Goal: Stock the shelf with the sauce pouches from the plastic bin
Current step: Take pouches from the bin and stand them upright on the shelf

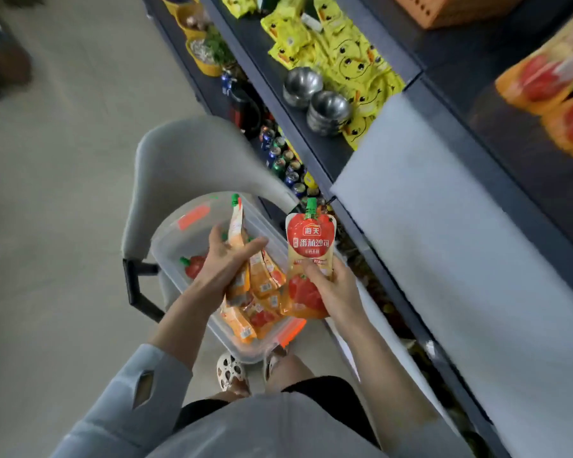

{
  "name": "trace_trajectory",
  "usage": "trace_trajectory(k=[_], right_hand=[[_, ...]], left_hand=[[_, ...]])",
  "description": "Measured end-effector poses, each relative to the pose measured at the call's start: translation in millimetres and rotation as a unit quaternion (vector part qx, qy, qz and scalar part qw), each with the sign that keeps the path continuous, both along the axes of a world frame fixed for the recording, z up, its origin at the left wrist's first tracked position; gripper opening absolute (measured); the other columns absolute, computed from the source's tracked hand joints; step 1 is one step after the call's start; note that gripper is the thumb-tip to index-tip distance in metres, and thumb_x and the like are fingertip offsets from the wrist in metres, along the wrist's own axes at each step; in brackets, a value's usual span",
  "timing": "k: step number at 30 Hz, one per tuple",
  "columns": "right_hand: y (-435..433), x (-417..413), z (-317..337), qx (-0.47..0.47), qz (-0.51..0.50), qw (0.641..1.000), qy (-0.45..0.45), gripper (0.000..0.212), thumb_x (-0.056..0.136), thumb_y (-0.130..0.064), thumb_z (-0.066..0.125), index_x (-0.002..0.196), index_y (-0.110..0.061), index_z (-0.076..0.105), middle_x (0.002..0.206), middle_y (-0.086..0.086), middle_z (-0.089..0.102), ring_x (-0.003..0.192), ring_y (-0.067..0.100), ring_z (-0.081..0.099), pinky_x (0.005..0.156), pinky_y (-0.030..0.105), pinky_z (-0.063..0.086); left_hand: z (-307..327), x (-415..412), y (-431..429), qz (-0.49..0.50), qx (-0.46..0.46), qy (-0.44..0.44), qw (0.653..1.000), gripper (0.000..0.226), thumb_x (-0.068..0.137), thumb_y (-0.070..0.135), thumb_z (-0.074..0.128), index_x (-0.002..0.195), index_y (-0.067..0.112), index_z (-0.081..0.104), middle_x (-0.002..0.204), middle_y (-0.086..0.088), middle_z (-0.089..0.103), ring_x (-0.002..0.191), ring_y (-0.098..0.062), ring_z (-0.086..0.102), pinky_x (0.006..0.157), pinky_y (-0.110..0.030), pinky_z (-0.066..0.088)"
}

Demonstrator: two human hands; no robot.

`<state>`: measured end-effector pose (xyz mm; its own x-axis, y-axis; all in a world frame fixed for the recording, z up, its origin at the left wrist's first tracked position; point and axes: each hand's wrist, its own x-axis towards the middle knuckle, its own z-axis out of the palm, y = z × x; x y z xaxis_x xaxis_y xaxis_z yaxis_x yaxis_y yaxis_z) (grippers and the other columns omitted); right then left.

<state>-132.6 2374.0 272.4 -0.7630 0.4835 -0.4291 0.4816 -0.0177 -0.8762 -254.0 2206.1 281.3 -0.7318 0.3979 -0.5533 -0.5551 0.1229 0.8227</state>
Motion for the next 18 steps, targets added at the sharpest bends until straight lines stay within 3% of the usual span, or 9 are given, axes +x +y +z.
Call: trace_trajectory(k=[3, 5, 8, 10, 13, 16, 18], right_hand=[[10.0, 21.6, 37.9, 0.028, -0.052, 0.998, 0.035, 0.033, 0.083, -0.054, 0.070, 0.108, -0.034, 0.067, 0.105, -0.004, 0.074, 0.096, 0.014, 0.072, 0.089, 0.042, 0.058], [19.5, 35.9, 62.9, 0.032, -0.103, 0.992, 0.065, 0.026, 0.089, -0.045, 0.068, 0.110, -0.030, 0.066, 0.103, -0.004, 0.075, 0.092, 0.012, 0.073, 0.083, 0.035, 0.058], [36.5, 60.9, 100.0, 0.048, -0.170, 0.979, 0.104, 0.014, 0.093, -0.031, 0.066, 0.107, -0.028, 0.066, 0.099, -0.005, 0.075, 0.089, 0.012, 0.073, 0.078, 0.030, 0.059], [50.2, 77.8, 121.6, 0.067, -0.204, 0.969, 0.122, 0.014, 0.094, -0.025, 0.066, 0.107, -0.028, 0.066, 0.100, -0.006, 0.075, 0.091, 0.012, 0.073, 0.081, 0.033, 0.059], [72.6, 103.8, 150.3, 0.112, -0.250, 0.950, 0.147, 0.016, 0.094, -0.018, 0.064, 0.106, -0.030, 0.065, 0.099, -0.012, 0.075, 0.094, 0.008, 0.071, 0.083, 0.030, 0.058], [96.4, 129.0, 176.6, 0.144, -0.300, 0.928, 0.169, 0.020, 0.096, -0.027, 0.063, 0.116, -0.030, 0.062, 0.108, -0.010, 0.072, 0.099, 0.006, 0.069, 0.083, 0.026, 0.056], [113.1, 144.6, 192.4, 0.158, -0.340, 0.909, 0.180, 0.022, 0.097, -0.034, 0.060, 0.119, -0.030, 0.061, 0.110, -0.008, 0.072, 0.100, 0.008, 0.070, 0.084, 0.030, 0.057]], left_hand=[[33.9, 9.4, 22.0, -0.078, 0.042, -0.001, 0.996, 0.073, 0.060, 0.038, 0.075, 0.125, 0.022, 0.047, 0.097, -0.013, 0.056, 0.075, -0.022, 0.062, 0.062, -0.038, 0.055], [53.5, 17.6, 40.6, -0.089, 0.102, -0.056, 0.989, 0.057, 0.063, 0.034, 0.068, 0.115, 0.017, 0.057, 0.095, -0.009, 0.061, 0.075, -0.016, 0.056, 0.067, -0.034, 0.052], [75.1, 32.2, 73.6, -0.108, 0.237, -0.230, 0.938, 0.059, 0.076, 0.027, 0.057, 0.132, 0.007, 0.052, 0.129, -0.013, 0.062, 0.113, -0.023, 0.059, 0.099, -0.048, 0.046], [93.8, 43.5, 96.2, -0.154, 0.273, -0.276, 0.908, 0.057, 0.086, 0.027, 0.052, 0.139, 0.005, 0.046, 0.137, -0.015, 0.056, 0.128, -0.028, 0.051, 0.101, -0.052, 0.046], [119.0, 62.4, 130.1, -0.211, 0.256, -0.249, 0.910, 0.049, 0.092, 0.031, 0.052, 0.131, 0.002, 0.053, 0.125, -0.015, 0.064, 0.113, -0.029, 0.061, 0.086, -0.047, 0.056], [141.4, 79.6, 159.4, -0.271, 0.216, -0.147, 0.926, 0.045, 0.086, 0.031, 0.060, 0.121, 0.003, 0.058, 0.103, -0.018, 0.067, 0.089, -0.032, 0.067, 0.081, -0.046, 0.057], [156.1, 89.8, 178.7, -0.294, 0.193, -0.059, 0.934, 0.037, 0.089, 0.028, 0.060, 0.115, 0.001, 0.061, 0.099, -0.020, 0.069, 0.085, -0.034, 0.069, 0.078, -0.045, 0.058]])
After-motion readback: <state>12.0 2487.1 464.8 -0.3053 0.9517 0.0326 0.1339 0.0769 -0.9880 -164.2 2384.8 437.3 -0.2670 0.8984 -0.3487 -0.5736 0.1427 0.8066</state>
